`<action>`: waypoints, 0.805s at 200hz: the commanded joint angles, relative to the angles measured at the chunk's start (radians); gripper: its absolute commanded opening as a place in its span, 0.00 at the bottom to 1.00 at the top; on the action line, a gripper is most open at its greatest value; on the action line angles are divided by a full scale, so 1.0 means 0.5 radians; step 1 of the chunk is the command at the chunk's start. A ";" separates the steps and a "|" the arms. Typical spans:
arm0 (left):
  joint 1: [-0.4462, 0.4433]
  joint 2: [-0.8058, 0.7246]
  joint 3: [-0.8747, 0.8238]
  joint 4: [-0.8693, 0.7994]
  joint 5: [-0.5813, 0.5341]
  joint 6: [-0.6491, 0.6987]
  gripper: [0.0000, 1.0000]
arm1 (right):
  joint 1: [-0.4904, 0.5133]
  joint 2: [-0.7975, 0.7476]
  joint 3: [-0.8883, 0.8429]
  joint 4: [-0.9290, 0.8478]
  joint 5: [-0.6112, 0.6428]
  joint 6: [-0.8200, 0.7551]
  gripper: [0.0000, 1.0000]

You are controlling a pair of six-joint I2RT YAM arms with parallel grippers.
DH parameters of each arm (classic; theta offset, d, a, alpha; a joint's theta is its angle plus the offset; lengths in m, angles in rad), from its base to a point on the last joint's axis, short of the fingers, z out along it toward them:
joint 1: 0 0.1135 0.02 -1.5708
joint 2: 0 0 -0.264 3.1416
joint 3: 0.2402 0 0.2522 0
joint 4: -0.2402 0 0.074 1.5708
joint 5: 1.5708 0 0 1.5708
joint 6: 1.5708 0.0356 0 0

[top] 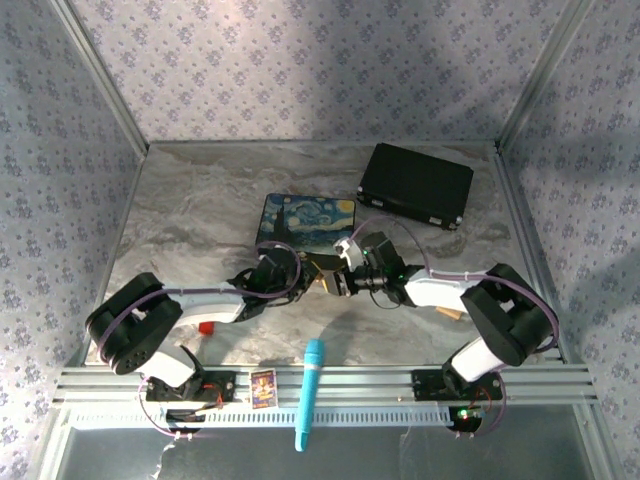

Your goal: Unlock the padlock with the key

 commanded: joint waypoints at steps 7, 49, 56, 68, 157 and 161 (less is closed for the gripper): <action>-0.018 -0.053 -0.010 -0.109 0.036 0.050 0.00 | -0.023 -0.150 -0.086 -0.020 0.107 0.119 0.41; -0.021 -0.030 0.020 -0.195 0.025 0.081 0.00 | -0.008 -0.452 -0.123 -0.178 0.228 0.266 0.59; -0.022 -0.029 0.035 -0.234 0.017 0.099 0.00 | -0.010 -0.515 -0.090 -0.280 0.343 0.326 0.69; -0.022 -0.035 0.072 -0.347 -0.005 0.147 0.00 | -0.018 -0.584 0.013 -0.529 0.636 0.434 0.82; 0.010 -0.057 0.337 -1.181 -0.089 0.620 0.00 | -0.151 0.193 0.890 -1.178 0.848 0.413 0.86; 0.013 -0.055 0.344 -1.210 -0.093 0.652 0.00 | -0.155 0.220 0.903 -1.184 0.854 0.411 0.85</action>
